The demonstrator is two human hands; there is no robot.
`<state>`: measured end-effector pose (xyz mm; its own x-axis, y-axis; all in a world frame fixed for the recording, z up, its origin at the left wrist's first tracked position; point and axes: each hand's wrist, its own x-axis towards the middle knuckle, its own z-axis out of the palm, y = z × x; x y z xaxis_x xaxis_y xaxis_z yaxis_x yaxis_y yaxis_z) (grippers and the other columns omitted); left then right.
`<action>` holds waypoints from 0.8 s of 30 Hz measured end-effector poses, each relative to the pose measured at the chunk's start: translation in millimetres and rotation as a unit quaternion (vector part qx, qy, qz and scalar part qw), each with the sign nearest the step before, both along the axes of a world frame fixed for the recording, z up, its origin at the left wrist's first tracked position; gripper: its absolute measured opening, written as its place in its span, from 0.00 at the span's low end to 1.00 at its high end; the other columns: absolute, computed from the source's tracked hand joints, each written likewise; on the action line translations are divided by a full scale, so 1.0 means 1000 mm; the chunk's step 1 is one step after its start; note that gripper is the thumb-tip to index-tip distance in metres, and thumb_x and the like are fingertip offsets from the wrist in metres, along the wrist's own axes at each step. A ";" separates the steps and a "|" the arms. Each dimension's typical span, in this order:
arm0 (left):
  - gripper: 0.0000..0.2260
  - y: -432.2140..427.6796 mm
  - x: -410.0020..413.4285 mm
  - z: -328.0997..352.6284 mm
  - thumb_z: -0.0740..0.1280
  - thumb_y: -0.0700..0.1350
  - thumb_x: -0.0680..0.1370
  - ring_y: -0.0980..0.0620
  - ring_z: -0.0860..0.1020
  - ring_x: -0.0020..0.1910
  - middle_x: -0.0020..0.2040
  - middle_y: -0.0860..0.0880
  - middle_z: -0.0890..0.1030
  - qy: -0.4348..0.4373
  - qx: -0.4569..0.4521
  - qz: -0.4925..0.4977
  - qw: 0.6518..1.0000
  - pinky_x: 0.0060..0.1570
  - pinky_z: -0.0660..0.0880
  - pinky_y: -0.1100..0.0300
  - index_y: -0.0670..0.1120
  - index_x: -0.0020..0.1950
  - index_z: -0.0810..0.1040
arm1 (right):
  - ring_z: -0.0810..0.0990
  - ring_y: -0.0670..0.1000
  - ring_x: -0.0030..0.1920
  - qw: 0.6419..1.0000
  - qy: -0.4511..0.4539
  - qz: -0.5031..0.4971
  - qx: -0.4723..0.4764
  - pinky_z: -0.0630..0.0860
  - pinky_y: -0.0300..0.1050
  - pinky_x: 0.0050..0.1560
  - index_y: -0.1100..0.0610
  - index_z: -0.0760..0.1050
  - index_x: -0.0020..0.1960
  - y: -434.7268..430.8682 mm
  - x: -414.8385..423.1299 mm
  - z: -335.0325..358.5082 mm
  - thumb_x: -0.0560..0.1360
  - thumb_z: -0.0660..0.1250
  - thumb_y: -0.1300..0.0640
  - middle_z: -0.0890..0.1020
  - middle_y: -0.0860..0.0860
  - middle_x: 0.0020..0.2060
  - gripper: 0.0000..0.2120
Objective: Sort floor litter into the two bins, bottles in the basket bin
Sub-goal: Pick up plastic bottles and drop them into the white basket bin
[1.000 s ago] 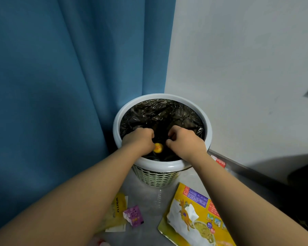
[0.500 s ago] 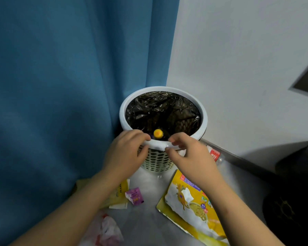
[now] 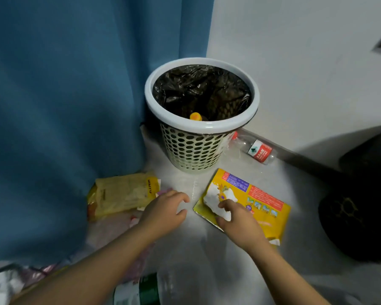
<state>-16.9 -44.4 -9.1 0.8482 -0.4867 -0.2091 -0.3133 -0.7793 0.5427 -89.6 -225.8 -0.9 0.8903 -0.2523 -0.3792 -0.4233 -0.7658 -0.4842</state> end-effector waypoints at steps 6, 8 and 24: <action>0.14 -0.022 0.001 -0.036 0.63 0.45 0.75 0.48 0.73 0.60 0.61 0.47 0.75 0.093 0.053 -0.007 0.994 0.58 0.72 0.56 0.50 0.61 0.73 | 0.61 0.56 0.71 0.994 0.062 -0.038 -0.082 0.63 0.52 0.68 0.45 0.60 0.72 -0.019 -0.008 -0.039 0.75 0.62 0.48 0.62 0.49 0.73 0.26; 0.15 -0.031 0.003 -0.044 0.64 0.44 0.75 0.46 0.74 0.60 0.61 0.45 0.76 0.129 0.052 0.024 0.990 0.57 0.72 0.56 0.49 0.62 0.73 | 0.51 0.59 0.75 0.987 0.110 -0.037 -0.108 0.57 0.59 0.70 0.43 0.52 0.74 -0.024 -0.008 -0.050 0.76 0.61 0.45 0.52 0.48 0.76 0.30; 0.31 -0.059 0.008 -0.082 0.68 0.51 0.74 0.43 0.67 0.70 0.72 0.45 0.66 0.246 -0.016 0.266 0.932 0.67 0.67 0.50 0.46 0.73 0.60 | 0.41 0.61 0.76 0.985 0.138 0.047 -0.096 0.47 0.62 0.72 0.39 0.52 0.74 -0.001 -0.028 -0.099 0.75 0.57 0.40 0.44 0.48 0.77 0.29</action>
<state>-8.5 -103.3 -90.9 0.7762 -0.0373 -0.6294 0.4062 -0.7339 0.5444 -117.9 -226.5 -100.3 0.7826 -0.2644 -0.5636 -0.4413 -0.8742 -0.2027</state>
